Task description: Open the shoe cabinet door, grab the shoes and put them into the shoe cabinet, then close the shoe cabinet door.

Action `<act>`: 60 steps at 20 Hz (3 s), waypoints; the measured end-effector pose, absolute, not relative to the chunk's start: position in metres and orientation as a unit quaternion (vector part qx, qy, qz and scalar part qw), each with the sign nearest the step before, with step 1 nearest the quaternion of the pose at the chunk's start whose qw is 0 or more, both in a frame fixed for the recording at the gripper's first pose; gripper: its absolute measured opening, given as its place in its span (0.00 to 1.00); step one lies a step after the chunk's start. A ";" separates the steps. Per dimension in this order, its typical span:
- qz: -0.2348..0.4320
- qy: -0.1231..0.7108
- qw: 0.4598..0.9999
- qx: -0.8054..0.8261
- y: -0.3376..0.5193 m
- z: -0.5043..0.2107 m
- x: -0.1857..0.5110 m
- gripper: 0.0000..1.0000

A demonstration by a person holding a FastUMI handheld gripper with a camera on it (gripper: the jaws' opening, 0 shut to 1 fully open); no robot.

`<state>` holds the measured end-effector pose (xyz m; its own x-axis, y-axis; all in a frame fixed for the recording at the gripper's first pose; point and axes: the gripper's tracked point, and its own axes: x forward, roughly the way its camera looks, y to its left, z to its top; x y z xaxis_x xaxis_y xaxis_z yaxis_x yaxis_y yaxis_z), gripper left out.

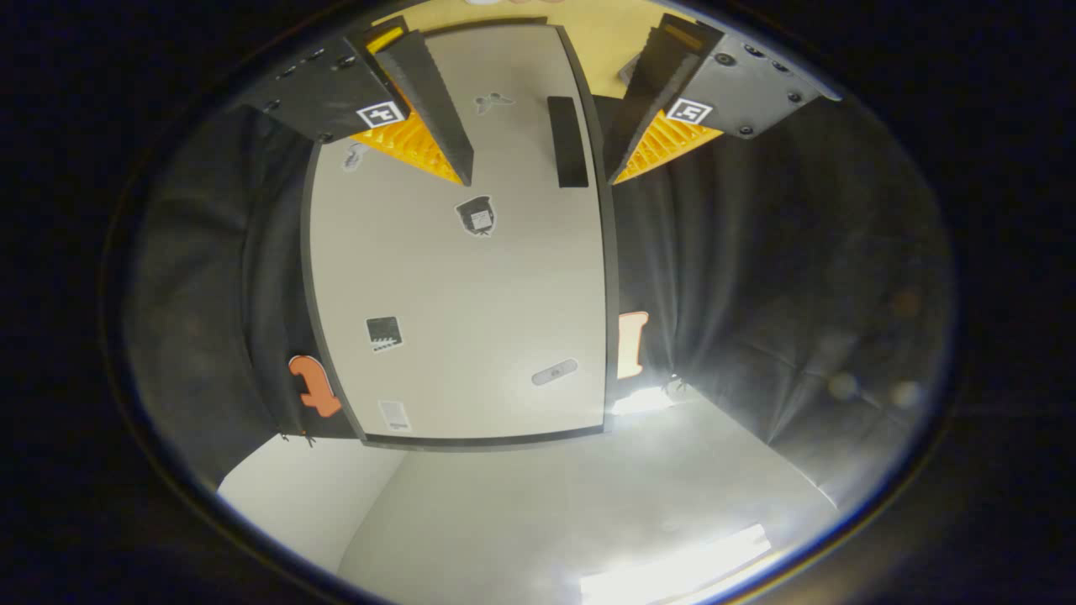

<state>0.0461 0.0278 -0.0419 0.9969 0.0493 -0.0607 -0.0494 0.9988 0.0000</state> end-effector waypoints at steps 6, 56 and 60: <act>0.032 0.044 0.998 -0.003 0.042 -0.068 0.075 0.97; 0.019 0.101 0.995 -0.010 0.056 -0.154 0.105 0.06; 0.024 0.102 0.994 -0.007 0.052 -0.150 0.091 0.06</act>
<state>0.0913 0.0518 -0.1498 0.9779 0.0460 -0.2041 -0.0489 0.9988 -0.0094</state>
